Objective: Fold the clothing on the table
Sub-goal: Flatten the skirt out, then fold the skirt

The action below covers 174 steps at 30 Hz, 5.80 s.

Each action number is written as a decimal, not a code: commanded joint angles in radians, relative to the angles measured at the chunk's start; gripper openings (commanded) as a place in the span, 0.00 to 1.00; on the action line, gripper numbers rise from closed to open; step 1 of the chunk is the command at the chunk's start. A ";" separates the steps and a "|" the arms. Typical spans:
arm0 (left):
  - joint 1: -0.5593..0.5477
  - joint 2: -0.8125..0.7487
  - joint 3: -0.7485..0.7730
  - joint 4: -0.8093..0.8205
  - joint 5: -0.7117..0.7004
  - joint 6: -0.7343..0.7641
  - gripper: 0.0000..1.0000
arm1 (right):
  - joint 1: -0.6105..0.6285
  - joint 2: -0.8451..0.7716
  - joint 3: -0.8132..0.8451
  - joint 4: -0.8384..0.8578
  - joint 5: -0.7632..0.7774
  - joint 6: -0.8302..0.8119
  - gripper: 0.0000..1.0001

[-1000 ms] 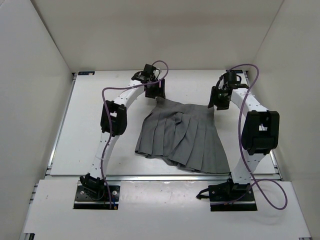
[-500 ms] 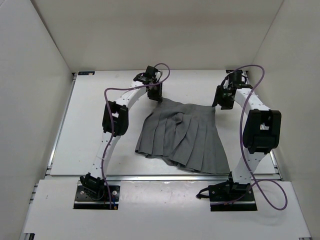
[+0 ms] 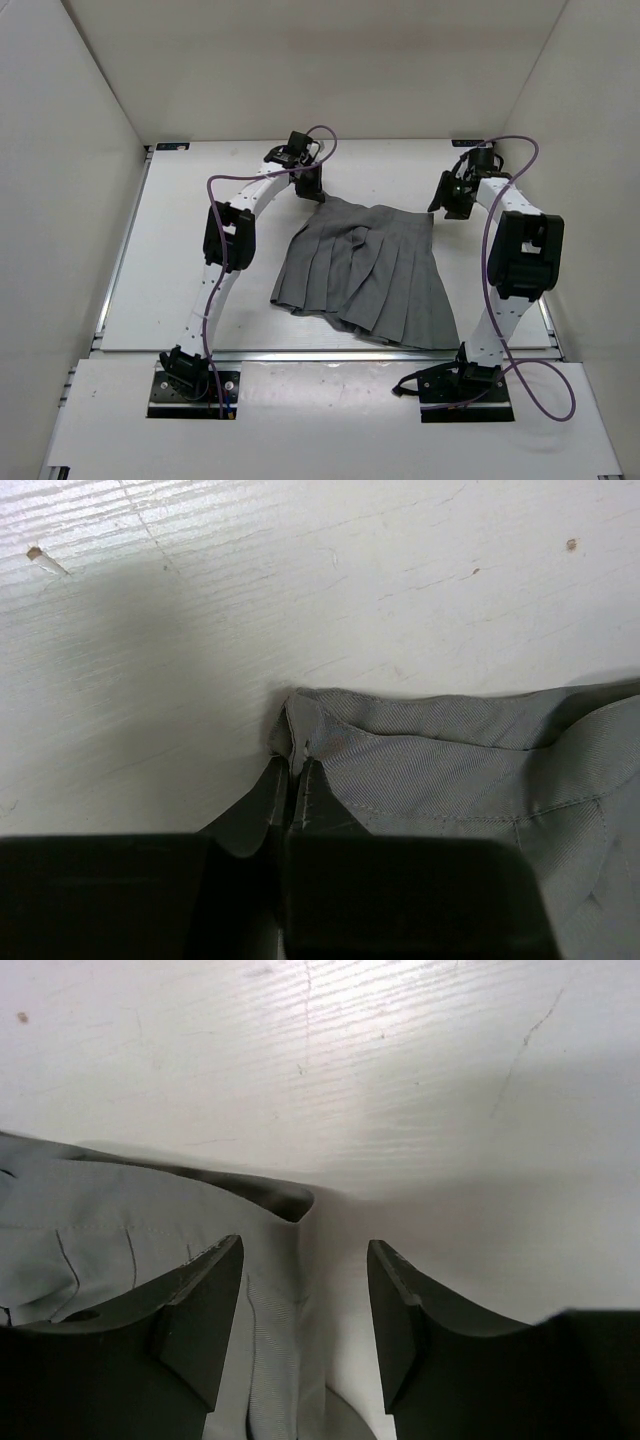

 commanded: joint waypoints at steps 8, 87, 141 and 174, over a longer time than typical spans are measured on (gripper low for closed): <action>0.008 -0.048 -0.021 0.026 0.066 -0.005 0.00 | -0.007 0.075 0.041 0.046 -0.179 -0.003 0.46; 0.049 -1.611 -1.644 0.774 -0.048 -0.058 0.00 | 0.283 -0.733 -0.419 0.199 -0.413 -0.163 0.00; 0.184 -0.970 -1.494 0.983 -0.327 -0.191 0.37 | 0.277 0.466 0.728 -0.081 -0.118 -0.198 0.06; 0.199 -1.154 -1.635 0.720 -0.227 -0.227 0.53 | 0.036 0.210 0.217 0.147 -0.144 -0.187 0.54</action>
